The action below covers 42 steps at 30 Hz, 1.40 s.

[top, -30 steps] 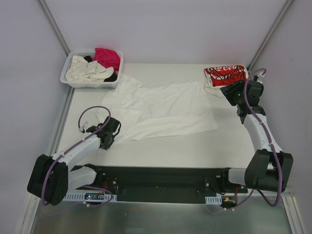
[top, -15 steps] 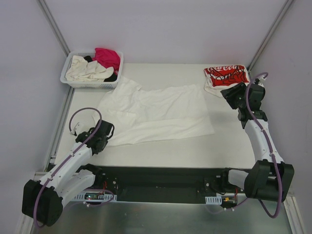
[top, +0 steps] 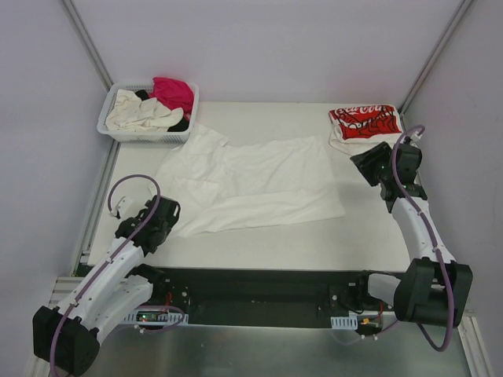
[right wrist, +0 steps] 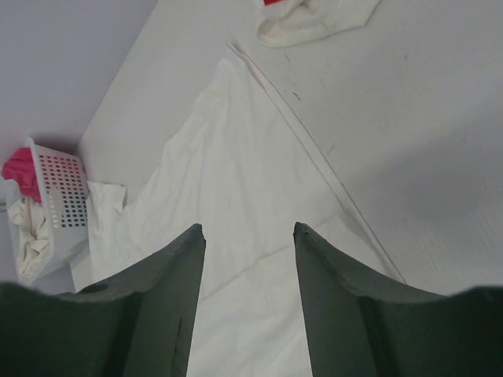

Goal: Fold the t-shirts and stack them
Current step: Fold the flattened tshirt in 1/3 of the way

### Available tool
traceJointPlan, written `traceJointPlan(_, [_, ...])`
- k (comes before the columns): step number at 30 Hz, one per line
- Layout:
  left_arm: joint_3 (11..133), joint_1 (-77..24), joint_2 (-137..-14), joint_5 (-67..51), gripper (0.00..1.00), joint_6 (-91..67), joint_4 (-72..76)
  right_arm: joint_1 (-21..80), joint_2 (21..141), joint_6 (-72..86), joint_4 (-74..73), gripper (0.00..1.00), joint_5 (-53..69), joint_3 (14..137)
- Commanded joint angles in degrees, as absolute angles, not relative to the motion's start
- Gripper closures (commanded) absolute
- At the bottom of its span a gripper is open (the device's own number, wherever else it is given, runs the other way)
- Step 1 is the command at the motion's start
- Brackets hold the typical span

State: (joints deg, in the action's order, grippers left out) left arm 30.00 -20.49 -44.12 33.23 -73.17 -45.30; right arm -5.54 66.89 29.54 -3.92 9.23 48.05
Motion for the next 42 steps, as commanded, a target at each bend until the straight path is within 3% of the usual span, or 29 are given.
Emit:
traceJointPlan(1, [32.34, -19.69, -42.19, 34.19, 0.27, -69.62, -45.79, -4.48, 70.74, 29.88, -3.34, 0.47, 10.98, 43.87])
traceJointPlan(6, [37.78, -19.77, -41.66, 36.56, 0.27, -65.22, -44.3, -4.22, 71.9, 29.45, -3.69, 0.32, 11.16, 38.94])
traceJointPlan(9, [40.51, -19.69, -42.01, 37.0, 0.28, -61.97, -43.07, -4.13, 69.62, 28.04, -5.71, 0.31, 10.37, 35.69])
traceJointPlan(23, [43.77, -19.69, -39.55, 37.44, 0.32, -57.92, -41.4, -4.13, 58.62, 24.96, -15.47, 0.3, 9.23, 28.66])
traceJointPlan(42, [42.89, -19.69, -36.21, 36.91, 0.32, -57.31, -41.31, -2.64, 70.13, 26.37, -5.72, 0.35, 8.7, 29.0])
